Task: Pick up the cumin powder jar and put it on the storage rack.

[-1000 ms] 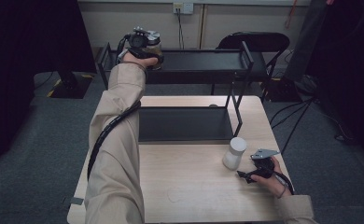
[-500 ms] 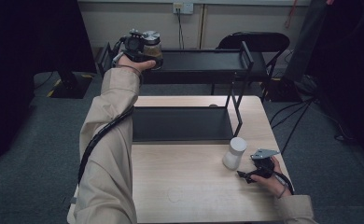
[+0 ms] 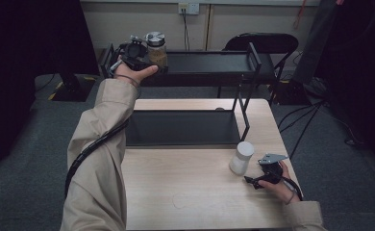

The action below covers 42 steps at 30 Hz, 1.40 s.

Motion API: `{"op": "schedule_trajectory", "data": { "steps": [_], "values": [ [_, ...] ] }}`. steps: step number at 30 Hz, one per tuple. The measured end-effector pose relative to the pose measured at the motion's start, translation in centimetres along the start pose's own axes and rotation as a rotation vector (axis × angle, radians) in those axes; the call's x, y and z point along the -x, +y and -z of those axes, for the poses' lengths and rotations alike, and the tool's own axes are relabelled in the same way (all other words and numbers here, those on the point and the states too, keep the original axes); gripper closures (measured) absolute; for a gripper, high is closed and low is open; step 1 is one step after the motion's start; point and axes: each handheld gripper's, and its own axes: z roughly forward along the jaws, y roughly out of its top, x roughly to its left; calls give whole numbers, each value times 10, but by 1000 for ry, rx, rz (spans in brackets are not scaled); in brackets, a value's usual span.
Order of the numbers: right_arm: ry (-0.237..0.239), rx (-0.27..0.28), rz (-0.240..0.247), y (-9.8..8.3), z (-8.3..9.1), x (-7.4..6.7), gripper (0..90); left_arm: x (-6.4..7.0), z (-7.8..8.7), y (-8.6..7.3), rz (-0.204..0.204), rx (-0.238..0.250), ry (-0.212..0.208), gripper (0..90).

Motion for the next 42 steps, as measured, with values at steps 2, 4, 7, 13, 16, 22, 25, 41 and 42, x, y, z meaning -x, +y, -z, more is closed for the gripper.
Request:
{"op": "schedule_trajectory", "data": {
  "steps": [2,4,7,13,16,22,25,41,42],
  "values": [
    [0,0,0,0,0,0,0,-1,1,-3,-15,-5,-22,5],
    [0,0,0,0,0,0,0,-1,2,-7,-12,-1,-36,5],
    [0,0,0,0,0,0,0,0,4,-13,-40,-7,-46,5],
    [0,0,-1,0,0,0,0,4,6,-28,-76,-22,-60,8],
    [0,0,0,0,0,0,0,7,8,-37,-85,-21,-64,14],
    [0,0,0,0,0,0,0,8,13,-53,-121,-27,-82,19],
    [0,0,0,0,0,0,0,9,16,-60,-135,-28,-92,20],
    [-1,1,1,0,0,0,0,17,17,-106,-205,-66,-147,23],
    [-1,1,1,0,0,0,0,17,17,-110,-196,-62,-152,24]
  ]
}}
